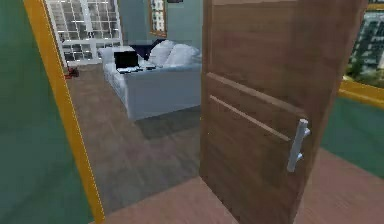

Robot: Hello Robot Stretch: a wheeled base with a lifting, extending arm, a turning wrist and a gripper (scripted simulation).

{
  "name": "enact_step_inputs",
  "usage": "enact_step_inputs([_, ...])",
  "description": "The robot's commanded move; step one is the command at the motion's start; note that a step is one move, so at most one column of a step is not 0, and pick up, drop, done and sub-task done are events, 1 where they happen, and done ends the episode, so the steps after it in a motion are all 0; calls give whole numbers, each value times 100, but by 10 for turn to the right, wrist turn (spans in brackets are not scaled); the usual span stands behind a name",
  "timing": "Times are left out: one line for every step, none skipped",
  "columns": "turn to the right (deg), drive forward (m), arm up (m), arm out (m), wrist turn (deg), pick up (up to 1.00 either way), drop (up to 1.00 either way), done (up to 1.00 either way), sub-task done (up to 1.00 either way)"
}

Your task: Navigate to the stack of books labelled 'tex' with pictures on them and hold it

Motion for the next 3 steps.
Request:
enact_step_inputs([-120,0,0,0,0,0,0,0,0])
enact_step_inputs([0,100,0,0,0,0,0,0,0])
enact_step_inputs([-180,0,0,0,0,0,0,0,0])
